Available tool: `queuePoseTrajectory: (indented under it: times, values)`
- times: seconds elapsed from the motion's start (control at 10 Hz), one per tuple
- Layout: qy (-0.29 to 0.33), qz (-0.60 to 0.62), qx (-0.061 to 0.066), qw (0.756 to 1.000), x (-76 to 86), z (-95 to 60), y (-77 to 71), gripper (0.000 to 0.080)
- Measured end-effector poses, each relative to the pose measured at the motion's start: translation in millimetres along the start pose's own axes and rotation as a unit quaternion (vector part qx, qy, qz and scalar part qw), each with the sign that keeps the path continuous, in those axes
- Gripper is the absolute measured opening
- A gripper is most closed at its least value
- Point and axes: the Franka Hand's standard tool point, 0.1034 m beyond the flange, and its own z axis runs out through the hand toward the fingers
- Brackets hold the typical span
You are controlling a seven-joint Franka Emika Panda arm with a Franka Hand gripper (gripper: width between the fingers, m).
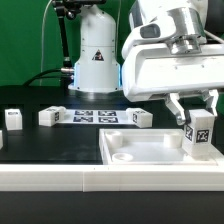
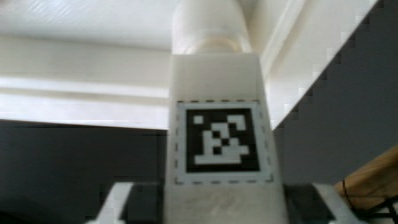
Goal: Assemble one leg
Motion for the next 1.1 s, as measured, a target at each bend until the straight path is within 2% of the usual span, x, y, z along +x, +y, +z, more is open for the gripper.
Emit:
queuePoseTrajectory:
  times: [0.1,0.2,0.3,0.4,0.8,1.1]
  values:
    - [-0.004,0.0,0.001,1.0,-1.7,0.7,-0.4,0.0305]
    - [-0.004,0.0,0.001,1.0,-1.8,0.8,-0.4,0.0526]
    - [-0.004,0.0,0.001,1.0,-1.8,0.8,-0.4,0.0526]
    - [-0.004,0.0,0.001,1.0,-2.0,0.8,-0.4,0.063]
    - [-0.007,0.0,0.002,1.0,-1.9,0.3,-0.2,0.0649]
    - [-0.011,-0.002,0.003,1.0,11.4,-11.7,2.1,0.0649]
